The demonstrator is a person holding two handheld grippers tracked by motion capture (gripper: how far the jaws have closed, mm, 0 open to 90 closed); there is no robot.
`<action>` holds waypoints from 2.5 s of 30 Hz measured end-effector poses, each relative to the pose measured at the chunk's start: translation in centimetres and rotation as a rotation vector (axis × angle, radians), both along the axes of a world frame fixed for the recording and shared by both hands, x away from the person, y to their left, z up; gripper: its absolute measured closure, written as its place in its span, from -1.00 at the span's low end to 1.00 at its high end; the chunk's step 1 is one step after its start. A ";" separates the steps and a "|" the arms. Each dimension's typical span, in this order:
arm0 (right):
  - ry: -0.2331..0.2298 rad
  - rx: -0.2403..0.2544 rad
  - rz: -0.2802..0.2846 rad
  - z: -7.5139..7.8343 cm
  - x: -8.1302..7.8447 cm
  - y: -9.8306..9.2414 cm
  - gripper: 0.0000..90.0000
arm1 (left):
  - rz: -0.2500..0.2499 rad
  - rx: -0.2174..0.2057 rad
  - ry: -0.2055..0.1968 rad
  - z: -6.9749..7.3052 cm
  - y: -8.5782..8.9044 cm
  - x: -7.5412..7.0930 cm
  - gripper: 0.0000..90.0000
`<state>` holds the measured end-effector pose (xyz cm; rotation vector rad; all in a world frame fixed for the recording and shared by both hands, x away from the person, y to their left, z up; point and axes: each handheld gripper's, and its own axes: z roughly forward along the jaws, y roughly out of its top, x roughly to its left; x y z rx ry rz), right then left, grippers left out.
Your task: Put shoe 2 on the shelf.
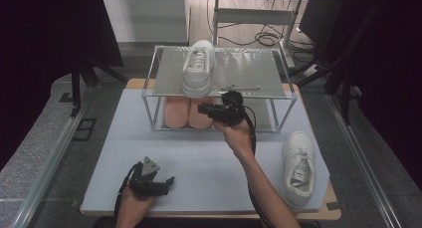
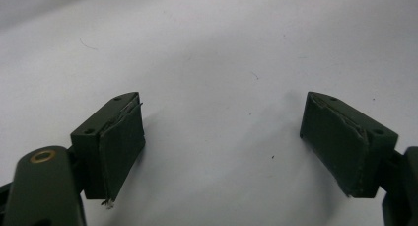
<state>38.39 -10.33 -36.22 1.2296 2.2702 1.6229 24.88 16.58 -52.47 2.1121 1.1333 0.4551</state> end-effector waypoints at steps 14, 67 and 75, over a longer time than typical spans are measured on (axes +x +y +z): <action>-0.133 -0.211 0.095 -2.0 -3.0 0.3 -0.04 | -0.001 0.004 0.000 0.0 0.0 0.0 -0.63; -0.020 -0.488 0.036 -5.4 -11.3 -10.7 0.25 | -0.005 0.008 0.003 0.0 0.1 0.0 -0.63; -0.010 -0.503 -0.068 -5.0 -11.8 -14.1 0.82 | -0.004 0.007 0.006 0.1 0.0 0.0 -0.63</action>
